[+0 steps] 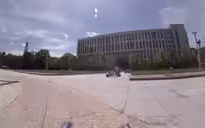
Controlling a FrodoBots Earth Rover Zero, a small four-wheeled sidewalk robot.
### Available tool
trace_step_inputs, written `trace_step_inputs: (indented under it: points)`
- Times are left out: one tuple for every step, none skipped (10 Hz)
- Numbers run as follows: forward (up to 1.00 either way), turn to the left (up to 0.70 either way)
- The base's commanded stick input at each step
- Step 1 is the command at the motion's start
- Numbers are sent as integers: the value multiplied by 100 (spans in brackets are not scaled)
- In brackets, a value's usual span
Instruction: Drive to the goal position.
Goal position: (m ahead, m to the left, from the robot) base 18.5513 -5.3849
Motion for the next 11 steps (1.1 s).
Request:
trace_step_inputs:
  points:
    - [70,3]
    - [70,0]
    - [70,0]
    - [70,0]
    - [70,0]
    - [70,0]
    - [70,0]
    - [70,0]
    - [70,0]
    - [70,0]
    - [70,0]
